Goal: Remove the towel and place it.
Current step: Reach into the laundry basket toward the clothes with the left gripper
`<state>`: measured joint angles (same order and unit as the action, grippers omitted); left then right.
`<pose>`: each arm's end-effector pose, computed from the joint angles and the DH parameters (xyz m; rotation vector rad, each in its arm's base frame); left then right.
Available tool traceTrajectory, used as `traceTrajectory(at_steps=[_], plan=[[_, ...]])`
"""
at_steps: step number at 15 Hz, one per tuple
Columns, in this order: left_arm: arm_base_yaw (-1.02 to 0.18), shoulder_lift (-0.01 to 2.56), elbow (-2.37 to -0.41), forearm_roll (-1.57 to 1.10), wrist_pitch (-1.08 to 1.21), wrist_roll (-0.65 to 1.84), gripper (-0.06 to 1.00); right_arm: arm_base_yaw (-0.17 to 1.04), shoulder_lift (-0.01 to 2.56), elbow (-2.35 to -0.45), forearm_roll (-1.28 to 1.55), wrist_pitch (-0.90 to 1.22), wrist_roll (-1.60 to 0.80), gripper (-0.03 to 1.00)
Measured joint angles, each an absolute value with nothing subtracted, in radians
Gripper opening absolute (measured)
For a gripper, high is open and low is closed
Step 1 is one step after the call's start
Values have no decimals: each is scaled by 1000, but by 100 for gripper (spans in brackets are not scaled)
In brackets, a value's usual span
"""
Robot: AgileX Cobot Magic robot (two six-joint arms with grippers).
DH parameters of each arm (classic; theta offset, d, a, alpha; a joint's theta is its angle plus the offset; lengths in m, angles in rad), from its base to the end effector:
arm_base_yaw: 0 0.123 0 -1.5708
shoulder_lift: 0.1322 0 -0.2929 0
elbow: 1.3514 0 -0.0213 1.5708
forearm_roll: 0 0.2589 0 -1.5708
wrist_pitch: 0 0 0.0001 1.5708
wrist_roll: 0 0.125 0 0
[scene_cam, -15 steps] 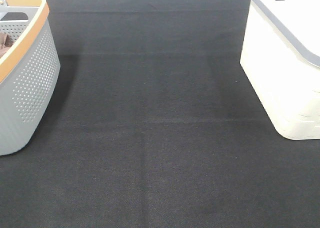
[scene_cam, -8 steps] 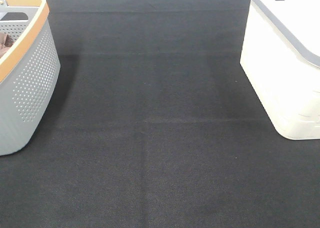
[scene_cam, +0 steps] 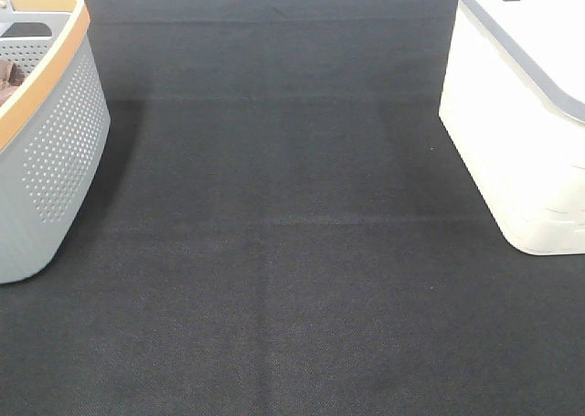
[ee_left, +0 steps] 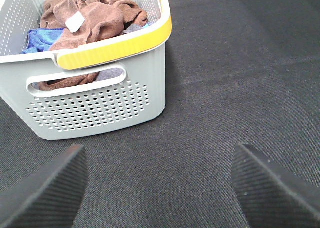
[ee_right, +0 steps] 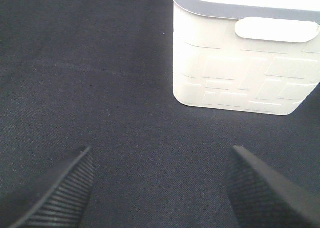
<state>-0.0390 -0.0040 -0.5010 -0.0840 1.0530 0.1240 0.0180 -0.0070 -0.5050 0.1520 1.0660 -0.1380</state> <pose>0.0238 -0.0101 0.2673 0.1689 2.0220 -0.0467 0.0217 0.0170 0.2679 -0.1667 2.0231 0.1060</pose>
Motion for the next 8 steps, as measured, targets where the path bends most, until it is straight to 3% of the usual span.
traceTrajectory(at_steps=[8], plan=[[-39, 20, -515, -50, 992, 46, 76, 18, -7, -505, 152, 1066, -138, 70]])
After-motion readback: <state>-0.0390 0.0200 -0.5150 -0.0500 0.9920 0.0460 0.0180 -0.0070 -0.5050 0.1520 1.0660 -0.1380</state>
